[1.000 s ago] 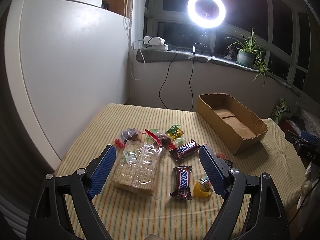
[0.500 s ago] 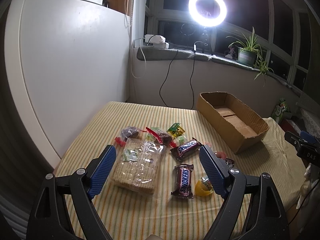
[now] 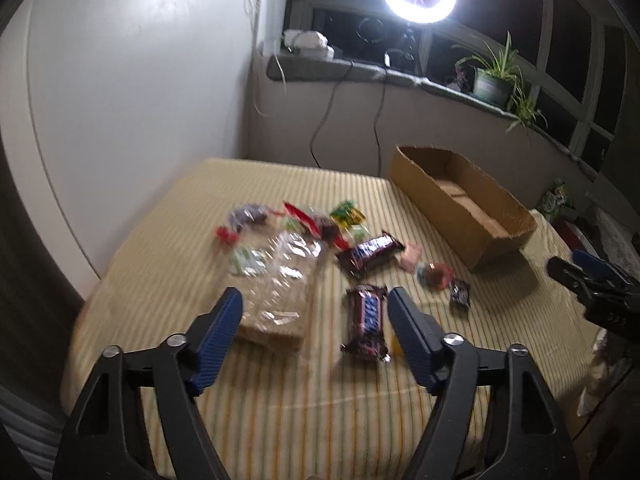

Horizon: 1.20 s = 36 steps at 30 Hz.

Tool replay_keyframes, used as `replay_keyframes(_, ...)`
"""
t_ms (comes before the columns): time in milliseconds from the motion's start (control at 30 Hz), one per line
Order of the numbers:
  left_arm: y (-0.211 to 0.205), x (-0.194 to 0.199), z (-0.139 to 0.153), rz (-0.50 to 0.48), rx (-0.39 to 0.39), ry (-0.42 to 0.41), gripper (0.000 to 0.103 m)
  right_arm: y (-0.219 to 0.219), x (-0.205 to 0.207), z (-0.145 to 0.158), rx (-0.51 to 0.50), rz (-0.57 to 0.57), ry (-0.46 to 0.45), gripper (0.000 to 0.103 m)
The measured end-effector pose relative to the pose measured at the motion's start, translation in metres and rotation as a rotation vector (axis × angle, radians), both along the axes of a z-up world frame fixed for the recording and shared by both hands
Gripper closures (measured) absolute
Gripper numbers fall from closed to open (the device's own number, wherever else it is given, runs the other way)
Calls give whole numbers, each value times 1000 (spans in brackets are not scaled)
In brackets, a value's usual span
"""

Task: Organize snacks
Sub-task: 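Grasp the Snickers bar with the left tool while the right tool grasps the jelly cup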

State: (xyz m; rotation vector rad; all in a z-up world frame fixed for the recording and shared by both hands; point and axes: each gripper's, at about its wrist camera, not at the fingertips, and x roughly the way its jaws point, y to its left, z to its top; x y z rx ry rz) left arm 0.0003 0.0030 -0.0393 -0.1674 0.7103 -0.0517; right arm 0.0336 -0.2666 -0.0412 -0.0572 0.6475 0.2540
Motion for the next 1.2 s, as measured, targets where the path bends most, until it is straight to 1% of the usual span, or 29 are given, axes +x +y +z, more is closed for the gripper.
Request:
replay_keyframes(67, -5, 2, -6, -25, -17, 6, 40, 9, 3, -9, -3, 32, 27, 16)
replay_keyframes(133, -12, 4, -11, -53, -21, 31, 48, 17, 7, -19, -8, 60, 63, 23)
replay_keyframes(167, -15, 5, -13, -66, -31, 34, 49, 19, 10, -24, -6, 73, 85, 27)
replay_keyframes(200, -16, 6, -16, -75, -23, 43, 51, 20, 12, -28, -2, 80, 103, 30)
replay_keyframes(267, -22, 8, -19, -98, -38, 61, 57, 22, 19, -38, -1, 84, 142, 34)
replay_keyframes(300, -24, 11, -22, -108, -21, 75, 62, 23, 23, -43, -2, 83, 161, 37)
replay_keyframes(400, -30, 17, -27, -129, -19, 81, 68, 23, 33, -51, 11, 86, 202, 41)
replay_keyframes(433, -31, 19, -29, -134, -17, 90, 69, 24, 35, -53, 16, 87, 212, 43)
replay_keyframes(467, -30, 21, -32, -137, -3, 106, 69, 24, 36, -53, 24, 94, 218, 47)
replay_keyframes(500, -30, 23, -34, -138, 4, 113, 69, 26, 36, -53, 37, 109, 222, 48)
replay_keyframes(633, -31, 30, -41, -143, 6, 121, 72, 40, 32, -51, 37, 172, 224, 48)
replay_keyframes(933, -33, 49, -55, -156, 64, 148, 72, 75, 22, -61, 21, 295, 243, 49)
replay_keyframes(1200, -29, 50, -57, -180, 32, 159, 72, 87, 20, -74, 28, 366, 277, 49)
